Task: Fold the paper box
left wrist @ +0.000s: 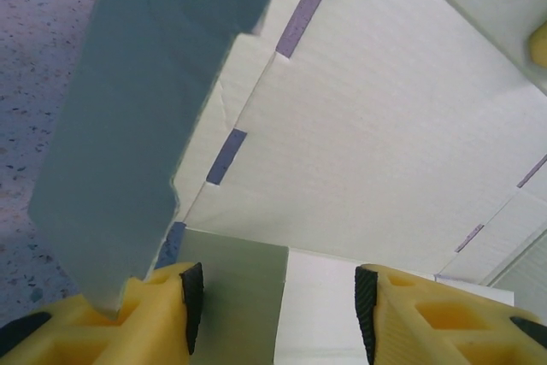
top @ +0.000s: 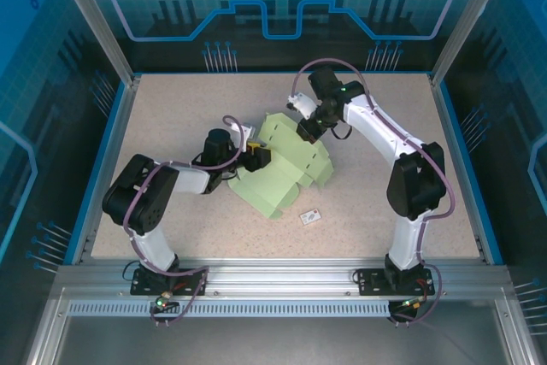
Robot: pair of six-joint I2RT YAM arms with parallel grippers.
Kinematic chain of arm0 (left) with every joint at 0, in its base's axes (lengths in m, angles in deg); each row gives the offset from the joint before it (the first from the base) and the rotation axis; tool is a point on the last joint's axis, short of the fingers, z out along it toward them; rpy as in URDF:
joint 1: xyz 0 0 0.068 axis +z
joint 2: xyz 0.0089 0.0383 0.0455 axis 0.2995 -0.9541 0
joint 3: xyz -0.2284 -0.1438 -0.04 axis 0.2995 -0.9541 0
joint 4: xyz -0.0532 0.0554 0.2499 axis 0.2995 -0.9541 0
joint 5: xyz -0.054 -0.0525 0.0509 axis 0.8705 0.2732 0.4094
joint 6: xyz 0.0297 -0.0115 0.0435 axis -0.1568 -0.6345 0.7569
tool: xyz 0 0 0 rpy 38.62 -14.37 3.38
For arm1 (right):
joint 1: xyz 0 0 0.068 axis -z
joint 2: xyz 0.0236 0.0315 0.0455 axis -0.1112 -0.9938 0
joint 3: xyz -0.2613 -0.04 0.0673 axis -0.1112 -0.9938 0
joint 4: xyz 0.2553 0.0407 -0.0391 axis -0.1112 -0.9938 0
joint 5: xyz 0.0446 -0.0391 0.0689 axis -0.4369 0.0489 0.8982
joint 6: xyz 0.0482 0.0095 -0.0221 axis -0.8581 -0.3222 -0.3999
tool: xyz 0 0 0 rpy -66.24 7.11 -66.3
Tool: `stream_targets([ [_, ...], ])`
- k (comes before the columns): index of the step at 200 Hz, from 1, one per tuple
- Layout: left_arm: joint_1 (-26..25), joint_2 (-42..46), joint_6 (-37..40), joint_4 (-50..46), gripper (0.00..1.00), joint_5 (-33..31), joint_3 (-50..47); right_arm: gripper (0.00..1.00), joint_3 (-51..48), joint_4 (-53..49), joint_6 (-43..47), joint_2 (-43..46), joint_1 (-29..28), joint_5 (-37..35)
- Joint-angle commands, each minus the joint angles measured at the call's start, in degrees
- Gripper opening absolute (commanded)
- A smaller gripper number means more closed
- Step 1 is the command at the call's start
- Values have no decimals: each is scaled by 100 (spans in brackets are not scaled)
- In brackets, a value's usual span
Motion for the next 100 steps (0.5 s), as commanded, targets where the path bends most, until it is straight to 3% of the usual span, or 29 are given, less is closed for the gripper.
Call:
stream_targets([
  [1,-74,294,40,292,53,-278,-189,0,240,-180,-105,-130,54,170],
  [47,-153,861,371,-275,56,-1674,-336,0,337,-291,-92,-207,63,197],
  [100,-476,886,1351,-637,59,-1159,-99,0,397,-341,-57,-265,63,189],
])
